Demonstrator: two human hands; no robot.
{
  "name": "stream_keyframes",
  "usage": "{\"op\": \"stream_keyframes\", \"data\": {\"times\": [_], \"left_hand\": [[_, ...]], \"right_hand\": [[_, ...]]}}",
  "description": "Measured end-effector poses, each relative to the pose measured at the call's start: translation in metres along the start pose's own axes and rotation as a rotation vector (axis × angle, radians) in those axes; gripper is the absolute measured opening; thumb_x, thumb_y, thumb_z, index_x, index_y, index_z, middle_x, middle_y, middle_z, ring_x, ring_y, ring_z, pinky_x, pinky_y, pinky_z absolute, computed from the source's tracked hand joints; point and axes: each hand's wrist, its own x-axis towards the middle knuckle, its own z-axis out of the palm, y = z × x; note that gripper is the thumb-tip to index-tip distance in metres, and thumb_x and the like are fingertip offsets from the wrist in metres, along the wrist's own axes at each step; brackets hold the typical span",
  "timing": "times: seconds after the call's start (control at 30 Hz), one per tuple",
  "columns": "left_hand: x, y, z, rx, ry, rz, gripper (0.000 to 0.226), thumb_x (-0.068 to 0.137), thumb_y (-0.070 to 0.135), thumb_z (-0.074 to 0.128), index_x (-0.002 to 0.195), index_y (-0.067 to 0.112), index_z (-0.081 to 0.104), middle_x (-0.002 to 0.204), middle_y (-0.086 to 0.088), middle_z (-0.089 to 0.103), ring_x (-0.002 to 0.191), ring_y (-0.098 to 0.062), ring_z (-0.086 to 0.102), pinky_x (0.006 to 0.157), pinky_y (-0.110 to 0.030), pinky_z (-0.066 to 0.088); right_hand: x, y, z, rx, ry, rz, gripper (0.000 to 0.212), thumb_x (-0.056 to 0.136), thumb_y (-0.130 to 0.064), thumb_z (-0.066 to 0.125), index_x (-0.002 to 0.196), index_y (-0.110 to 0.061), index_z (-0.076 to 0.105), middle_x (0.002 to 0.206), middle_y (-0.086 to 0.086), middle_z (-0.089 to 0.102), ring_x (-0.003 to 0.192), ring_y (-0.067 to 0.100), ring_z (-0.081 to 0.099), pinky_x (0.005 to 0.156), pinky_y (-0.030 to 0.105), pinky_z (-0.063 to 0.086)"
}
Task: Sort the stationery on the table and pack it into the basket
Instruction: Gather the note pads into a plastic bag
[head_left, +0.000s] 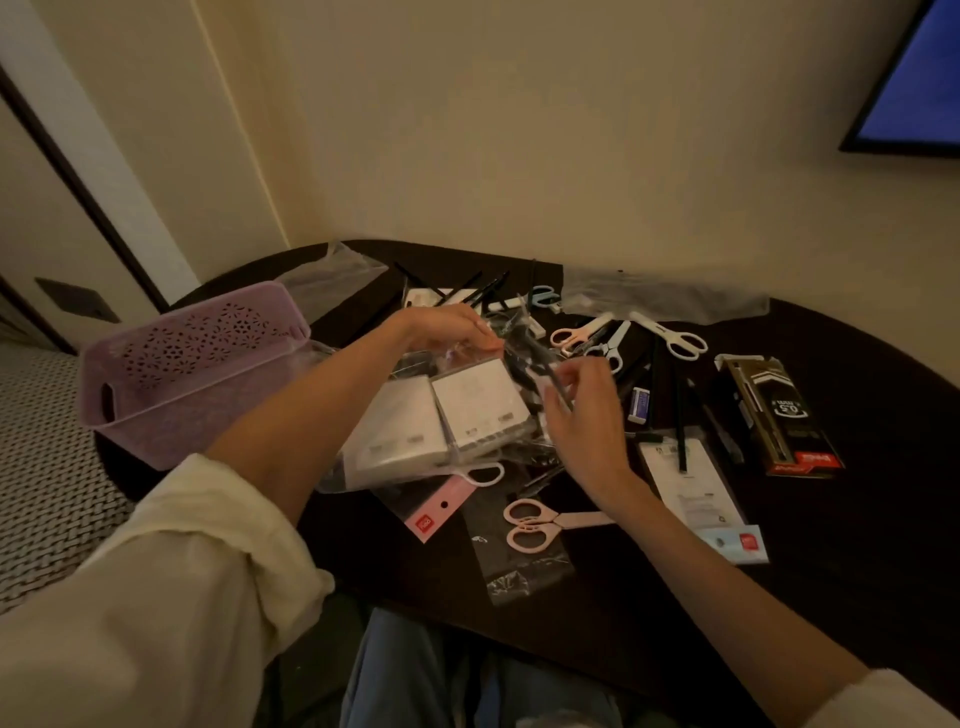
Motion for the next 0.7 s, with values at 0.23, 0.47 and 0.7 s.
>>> {"op": "stream_keyframes", "data": {"times": [0.23,0.47,0.7], "left_hand": [[0.001,-0.002,-0.001,-0.047,0.022,0.055,0.021,0.092,0.021,0.063,0.103,0.007,0.073,0.1,-0.004,0.074,0.1,-0.016,0.066,0.093,-0.031,0.05],[0.0,0.001,0.006,-0.075,0.092,0.078,0.019,0.094,0.02,0.06,0.098,0.006,0.072,0.086,-0.001,0.074,0.066,-0.004,0.061,0.062,-0.017,0.046],[0.003,0.0,0.008,-0.031,0.096,0.065,0.02,0.094,0.023,0.06,0.094,0.009,0.074,0.096,-0.016,0.072,0.045,-0.004,0.04,0.042,-0.016,0.033]], "right_hand": [[-0.01,-0.01,0.02,0.325,-0.445,0.24,0.051,0.071,-0.028,0.084,0.114,-0.009,0.063,0.107,-0.002,0.069,0.098,0.011,0.065,0.083,0.027,0.054],[-0.018,0.002,0.02,0.274,-0.534,0.002,0.058,0.069,-0.02,0.085,0.121,-0.012,0.063,0.116,-0.001,0.068,0.106,0.008,0.062,0.09,0.021,0.05],[-0.016,0.008,0.024,0.228,-0.534,-0.024,0.039,0.083,-0.003,0.07,0.122,-0.006,0.064,0.118,0.006,0.068,0.112,0.016,0.062,0.099,0.029,0.048]]}}
